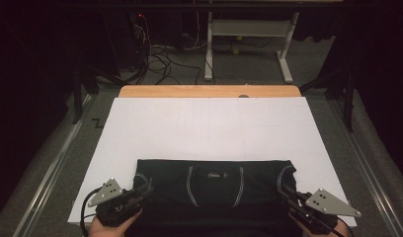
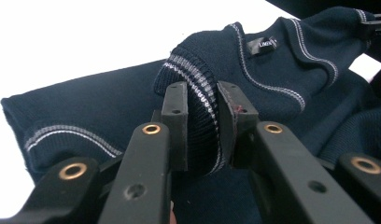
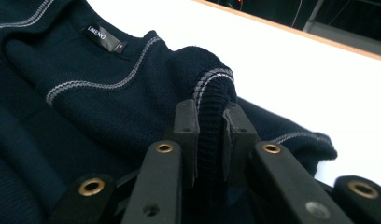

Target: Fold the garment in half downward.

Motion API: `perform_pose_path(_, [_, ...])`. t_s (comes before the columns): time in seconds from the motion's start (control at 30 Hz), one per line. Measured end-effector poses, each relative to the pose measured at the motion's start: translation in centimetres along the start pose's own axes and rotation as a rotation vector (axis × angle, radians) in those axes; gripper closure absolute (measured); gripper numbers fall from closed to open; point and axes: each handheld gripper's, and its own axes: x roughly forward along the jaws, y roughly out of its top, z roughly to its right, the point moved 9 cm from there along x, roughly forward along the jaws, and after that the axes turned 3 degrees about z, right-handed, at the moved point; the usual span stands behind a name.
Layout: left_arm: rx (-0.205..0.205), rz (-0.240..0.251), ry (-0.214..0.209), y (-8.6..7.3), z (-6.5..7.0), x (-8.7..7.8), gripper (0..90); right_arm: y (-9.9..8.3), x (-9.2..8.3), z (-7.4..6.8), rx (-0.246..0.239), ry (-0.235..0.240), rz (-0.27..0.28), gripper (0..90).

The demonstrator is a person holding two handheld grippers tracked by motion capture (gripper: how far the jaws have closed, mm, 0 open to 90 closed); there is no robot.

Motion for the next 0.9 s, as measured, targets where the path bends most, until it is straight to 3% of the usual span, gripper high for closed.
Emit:
perform_pose_path(0.13, [-0.035,-0.066,0.003,-1.1,-0.4,0.5,70.3,-1.0,-0.1,-0.3,-0.002,0.017,-0.042,78.5])
perform_pose_path(0.33, [-0.062,-0.224,0.022,-3.8,-1.7,2.2,67.0,-3.1,0.9,-0.3,-0.001,0.039,-0.171,76.2])
perform_pose_path(0.4, [-0.067,-0.247,0.025,-4.4,-2.1,2.4,62.4,-4.1,1.3,-0.2,0.004,0.042,-0.223,74.2])
perform_pose_path(0.47, [-0.081,-0.235,0.028,-4.2,-2.4,2.3,55.5,-4.7,1.6,0.0,0.026,0.052,-0.248,67.5])
perform_pose_path(0.53, [-0.062,-0.188,0.059,-3.3,-2.5,2.0,39.8,-4.3,1.4,0.1,0.053,0.049,-0.218,55.0])
perform_pose_path(0.63, [-0.022,-0.103,0.087,-1.7,-2.4,1.6,30.0,-3.2,1.2,0.5,0.081,0.023,-0.156,44.2])
perform_pose_path(0.67, [-0.001,-0.081,0.114,-1.1,-2.6,1.6,27.9,-2.9,1.2,0.7,0.087,0.014,-0.146,42.9])
perform_pose_path(0.73, [-0.001,-0.064,0.128,-0.4,-3.0,1.8,25.9,-2.5,1.5,1.3,0.114,0.005,-0.126,41.0])
perform_pose_path(0.83, [-0.028,-0.046,0.155,0.6,-4.5,2.3,25.5,-1.8,2.1,3.0,0.155,-0.049,-0.098,40.3])
perform_pose_path(0.9, [-0.053,-0.060,0.178,1.0,-6.1,2.8,24.3,-1.5,2.6,4.2,0.171,-0.089,-0.095,39.8])
